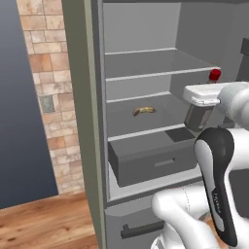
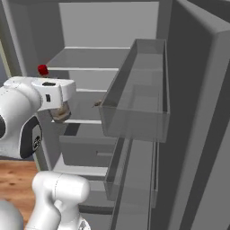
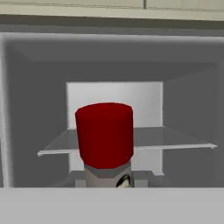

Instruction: Place the liquor on the top shelf of the fridge to keep it out of children's reach, and place the banana and lime on lower shelves for easy access.

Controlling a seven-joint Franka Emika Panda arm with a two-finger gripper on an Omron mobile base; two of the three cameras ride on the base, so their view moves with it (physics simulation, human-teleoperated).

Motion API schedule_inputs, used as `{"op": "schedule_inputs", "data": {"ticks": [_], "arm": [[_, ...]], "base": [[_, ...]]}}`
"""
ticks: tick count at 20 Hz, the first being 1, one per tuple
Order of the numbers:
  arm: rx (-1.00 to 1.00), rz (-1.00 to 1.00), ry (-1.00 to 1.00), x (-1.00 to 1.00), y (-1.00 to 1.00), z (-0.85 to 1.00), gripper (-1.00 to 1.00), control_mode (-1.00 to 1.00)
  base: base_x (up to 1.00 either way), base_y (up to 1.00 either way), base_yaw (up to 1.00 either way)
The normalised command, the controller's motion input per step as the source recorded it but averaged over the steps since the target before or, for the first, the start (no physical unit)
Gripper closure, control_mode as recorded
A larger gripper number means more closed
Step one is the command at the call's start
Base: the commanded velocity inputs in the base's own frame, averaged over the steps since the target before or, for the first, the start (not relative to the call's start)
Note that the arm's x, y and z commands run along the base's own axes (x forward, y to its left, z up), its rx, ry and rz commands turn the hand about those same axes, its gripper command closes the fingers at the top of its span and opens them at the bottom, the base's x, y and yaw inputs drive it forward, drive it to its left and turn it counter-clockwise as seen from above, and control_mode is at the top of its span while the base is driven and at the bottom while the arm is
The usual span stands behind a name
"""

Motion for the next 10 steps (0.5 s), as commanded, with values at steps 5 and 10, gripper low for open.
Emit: {"op": "schedule_inputs", "data": {"ticks": [5, 10], "arm": [[0.00, 0.00, 0.00, 0.25, -0.01, 0.66, 1.00, -1.00], [0.00, 0.00, 0.05, 0.24, 0.00, 0.67, 1.00, -1.00]], "base": [[0.00, 0.00, 0.00], [0.00, 0.00, 0.00]]}}
